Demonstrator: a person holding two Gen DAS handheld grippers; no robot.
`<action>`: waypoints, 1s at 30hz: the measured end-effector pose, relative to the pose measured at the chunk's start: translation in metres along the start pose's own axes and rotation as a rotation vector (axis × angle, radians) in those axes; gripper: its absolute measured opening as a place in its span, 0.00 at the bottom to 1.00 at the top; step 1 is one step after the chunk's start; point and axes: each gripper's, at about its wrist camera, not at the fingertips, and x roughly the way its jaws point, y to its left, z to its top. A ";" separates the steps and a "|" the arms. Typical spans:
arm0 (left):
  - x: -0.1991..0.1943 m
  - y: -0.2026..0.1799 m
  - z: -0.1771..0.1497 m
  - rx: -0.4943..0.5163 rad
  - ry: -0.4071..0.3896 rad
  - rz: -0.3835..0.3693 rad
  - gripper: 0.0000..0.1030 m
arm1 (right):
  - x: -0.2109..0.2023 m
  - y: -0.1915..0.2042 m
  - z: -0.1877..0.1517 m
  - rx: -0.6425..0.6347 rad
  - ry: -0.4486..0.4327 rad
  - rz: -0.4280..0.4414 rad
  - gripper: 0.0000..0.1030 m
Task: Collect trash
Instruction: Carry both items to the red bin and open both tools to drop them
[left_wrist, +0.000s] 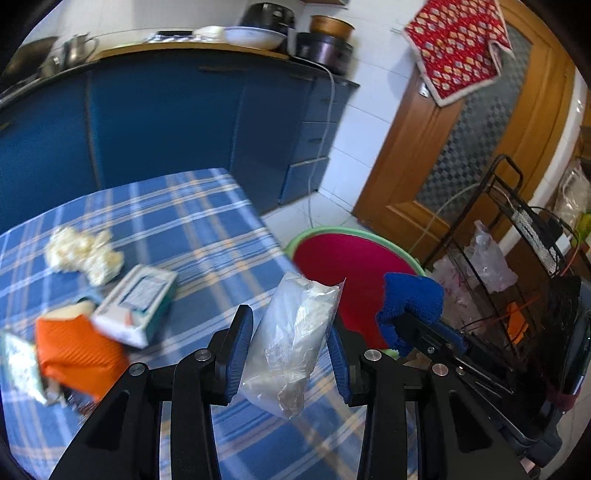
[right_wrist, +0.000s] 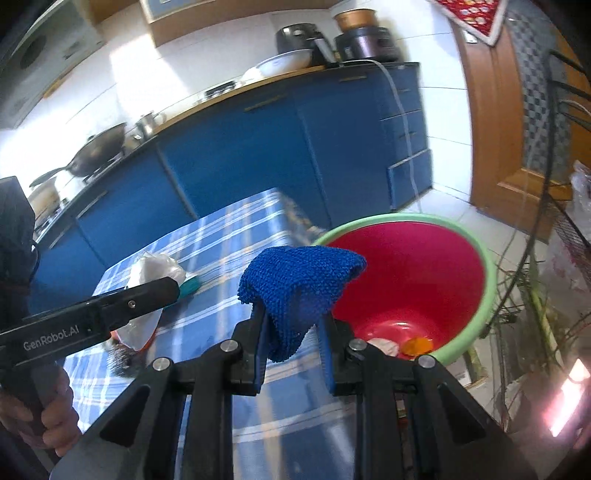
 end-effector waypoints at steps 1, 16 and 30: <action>0.007 -0.005 0.003 0.009 0.003 -0.003 0.40 | 0.001 -0.007 0.001 0.007 -0.005 -0.017 0.26; 0.088 -0.055 0.029 0.106 0.027 0.000 0.40 | 0.030 -0.071 -0.001 0.088 0.005 -0.141 0.29; 0.105 -0.056 0.028 0.096 0.041 0.048 0.44 | 0.043 -0.089 -0.006 0.143 0.023 -0.133 0.47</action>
